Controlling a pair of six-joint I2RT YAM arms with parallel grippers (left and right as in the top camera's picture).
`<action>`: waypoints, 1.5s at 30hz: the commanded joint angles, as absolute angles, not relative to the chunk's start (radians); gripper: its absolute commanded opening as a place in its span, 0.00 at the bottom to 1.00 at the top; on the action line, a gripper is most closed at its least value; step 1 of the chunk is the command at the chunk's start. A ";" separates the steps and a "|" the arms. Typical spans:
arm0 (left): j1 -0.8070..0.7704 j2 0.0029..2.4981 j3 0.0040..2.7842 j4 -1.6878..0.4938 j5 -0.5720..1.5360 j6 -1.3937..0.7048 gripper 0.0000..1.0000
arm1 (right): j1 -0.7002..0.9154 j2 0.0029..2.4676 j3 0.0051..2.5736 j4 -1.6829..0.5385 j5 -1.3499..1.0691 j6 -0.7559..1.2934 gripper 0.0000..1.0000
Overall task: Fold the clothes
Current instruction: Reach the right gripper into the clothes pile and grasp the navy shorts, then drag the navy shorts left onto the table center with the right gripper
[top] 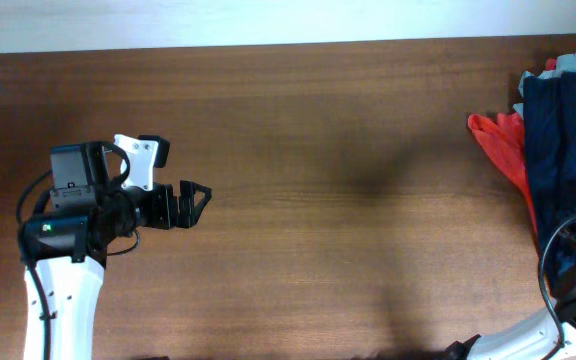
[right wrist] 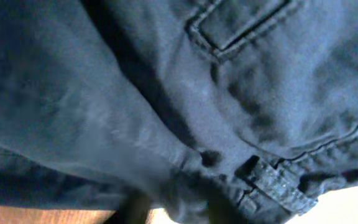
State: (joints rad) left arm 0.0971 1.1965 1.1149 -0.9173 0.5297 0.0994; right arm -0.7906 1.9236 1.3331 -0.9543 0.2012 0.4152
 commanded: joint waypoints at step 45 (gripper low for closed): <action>0.093 1.161 1.544 -1.157 0.246 0.094 1.00 | 0.558 1.754 1.562 -0.649 -0.196 0.424 0.72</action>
State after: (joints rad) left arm 0.0971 1.1687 1.5303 -1.1439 0.2787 0.0994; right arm 0.6209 1.8061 1.5539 -0.6136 -0.3248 0.4202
